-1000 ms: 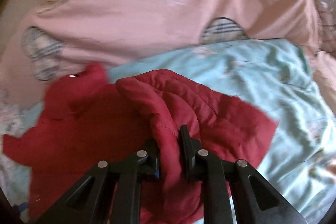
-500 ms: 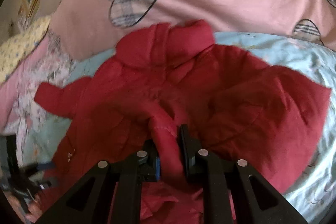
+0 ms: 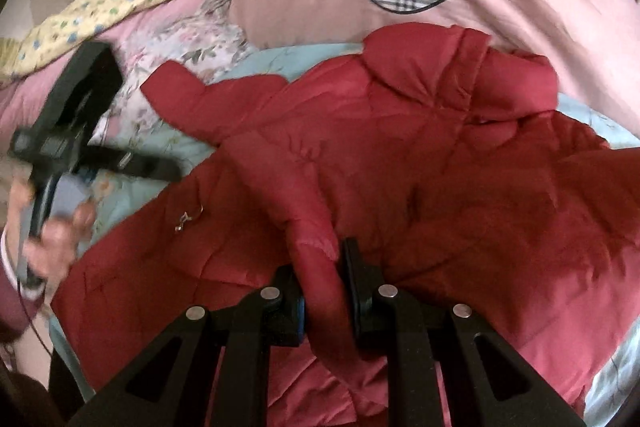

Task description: Fold large clothes

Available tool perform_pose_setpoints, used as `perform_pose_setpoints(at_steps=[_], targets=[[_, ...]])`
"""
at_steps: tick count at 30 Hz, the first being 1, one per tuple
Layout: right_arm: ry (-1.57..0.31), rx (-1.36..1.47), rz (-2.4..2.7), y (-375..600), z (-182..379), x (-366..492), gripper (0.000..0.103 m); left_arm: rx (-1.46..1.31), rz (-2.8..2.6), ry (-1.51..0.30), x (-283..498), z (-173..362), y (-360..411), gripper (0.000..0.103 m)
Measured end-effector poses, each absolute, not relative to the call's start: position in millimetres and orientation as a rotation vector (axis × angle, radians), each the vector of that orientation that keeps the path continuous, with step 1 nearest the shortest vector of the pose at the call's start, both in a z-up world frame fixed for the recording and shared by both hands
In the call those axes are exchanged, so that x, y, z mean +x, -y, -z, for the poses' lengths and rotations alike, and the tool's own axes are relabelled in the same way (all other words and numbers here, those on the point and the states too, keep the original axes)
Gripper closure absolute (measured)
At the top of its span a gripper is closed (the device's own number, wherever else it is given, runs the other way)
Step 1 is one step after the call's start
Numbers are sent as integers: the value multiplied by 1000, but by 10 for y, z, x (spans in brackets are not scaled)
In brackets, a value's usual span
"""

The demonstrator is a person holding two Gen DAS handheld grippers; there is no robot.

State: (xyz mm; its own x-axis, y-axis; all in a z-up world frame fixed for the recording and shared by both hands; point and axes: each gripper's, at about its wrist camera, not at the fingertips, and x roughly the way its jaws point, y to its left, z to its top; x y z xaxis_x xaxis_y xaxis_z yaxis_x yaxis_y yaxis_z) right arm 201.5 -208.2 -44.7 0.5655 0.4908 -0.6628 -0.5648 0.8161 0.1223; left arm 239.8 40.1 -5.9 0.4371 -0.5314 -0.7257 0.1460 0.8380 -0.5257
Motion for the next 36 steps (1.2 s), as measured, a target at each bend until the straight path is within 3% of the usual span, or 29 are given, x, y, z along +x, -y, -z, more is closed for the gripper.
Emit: perform_pose_setpoints(at_steps=[5, 7, 8, 9, 10, 12, 14, 18, 25, 30, 36], targets=[[-747, -151, -642, 2014, 509, 2007, 84, -510, 529, -1122, 2824, 231, -293, 0], [-752, -153, -638, 2008, 525, 2026, 83, -528, 559, -1136, 2899, 285, -229, 10], [-752, -157, -634, 1992, 530, 2035, 83, -533, 579, -1140, 2945, 308, -178, 26], [-754, -157, -630, 1986, 531, 2041, 83, -528, 586, -1147, 2974, 326, -141, 52], [-757, -155, -623, 1984, 526, 2046, 82, -510, 573, -1155, 2986, 336, -119, 63], [-770, -152, -612, 2003, 517, 2039, 79, -503, 583, -1144, 2995, 329, -106, 77], [-777, -146, -608, 2043, 505, 2015, 76, -484, 578, -1124, 2939, 284, -144, 84], [-772, -113, -605, 2165, 461, 1931, 66, -397, 487, -1040, 2841, 132, -314, 86], [-723, 16, -438, 2601, 276, 2006, 66, -248, 267, -855, 2789, -104, -624, 86], [-684, 46, -236, 2869, 159, 2230, 57, -178, 221, -837, 2885, -17, -601, 86], [-755, 78, -109, 3071, 383, 2714, 57, -124, 186, -860, 2949, 197, -531, 83]])
